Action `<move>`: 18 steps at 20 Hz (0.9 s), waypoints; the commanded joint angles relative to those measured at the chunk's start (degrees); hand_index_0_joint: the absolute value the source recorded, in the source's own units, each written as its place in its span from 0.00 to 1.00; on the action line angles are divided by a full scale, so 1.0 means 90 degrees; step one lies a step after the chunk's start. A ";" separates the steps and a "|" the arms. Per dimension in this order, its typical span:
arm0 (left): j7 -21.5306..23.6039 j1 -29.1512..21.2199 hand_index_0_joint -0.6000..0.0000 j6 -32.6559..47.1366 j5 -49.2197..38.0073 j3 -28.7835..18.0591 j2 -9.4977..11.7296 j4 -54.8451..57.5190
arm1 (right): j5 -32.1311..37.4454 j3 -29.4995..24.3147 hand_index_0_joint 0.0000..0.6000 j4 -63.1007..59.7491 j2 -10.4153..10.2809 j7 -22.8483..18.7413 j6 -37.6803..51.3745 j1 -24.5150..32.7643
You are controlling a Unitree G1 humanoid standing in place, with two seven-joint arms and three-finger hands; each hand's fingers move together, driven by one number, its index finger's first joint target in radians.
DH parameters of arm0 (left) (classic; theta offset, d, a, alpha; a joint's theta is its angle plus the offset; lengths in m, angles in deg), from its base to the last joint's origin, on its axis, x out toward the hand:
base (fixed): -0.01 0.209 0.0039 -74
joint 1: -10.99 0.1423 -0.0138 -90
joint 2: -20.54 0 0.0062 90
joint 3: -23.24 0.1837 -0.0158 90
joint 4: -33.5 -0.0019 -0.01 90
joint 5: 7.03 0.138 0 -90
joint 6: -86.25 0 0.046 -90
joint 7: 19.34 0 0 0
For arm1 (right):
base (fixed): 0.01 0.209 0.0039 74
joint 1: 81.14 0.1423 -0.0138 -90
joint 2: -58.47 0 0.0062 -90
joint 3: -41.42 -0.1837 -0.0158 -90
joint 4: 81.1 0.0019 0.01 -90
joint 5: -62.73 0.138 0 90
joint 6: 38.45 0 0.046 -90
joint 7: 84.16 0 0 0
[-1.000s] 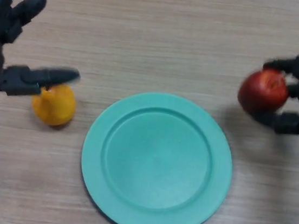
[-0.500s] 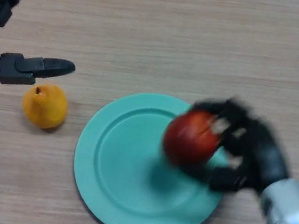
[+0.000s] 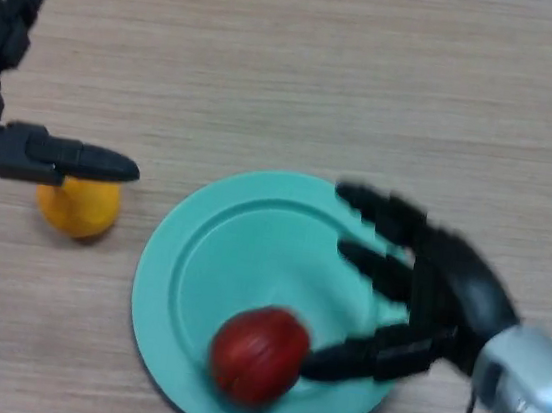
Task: Pick up the red apple and place it on the plate
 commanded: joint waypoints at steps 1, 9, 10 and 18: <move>-0.0424 -0.0086 1.00 0.0302 -0.0328 -0.0737 0.0380 0.0588 | 0.0405 -0.1101 0.00 0.0434 0.0078 0.0001 0.0570 0.0721; -0.0586 0.0321 1.00 0.0145 -0.0614 -0.0924 0.0233 0.1085 | 0.0222 -0.1768 0.00 0.1139 0.0655 0.1296 0.2820 -0.0800; -0.0575 0.0335 1.00 0.0099 -0.0629 -0.0911 0.0215 0.1140 | 0.0174 -0.1768 0.00 0.1218 0.0600 0.1267 0.2907 -0.0859; -0.0827 0.0476 1.00 -0.0140 -0.0274 -0.0791 0.0046 0.1397 | -0.0058 -0.1745 0.00 0.1250 0.0562 0.0270 0.3030 -0.0498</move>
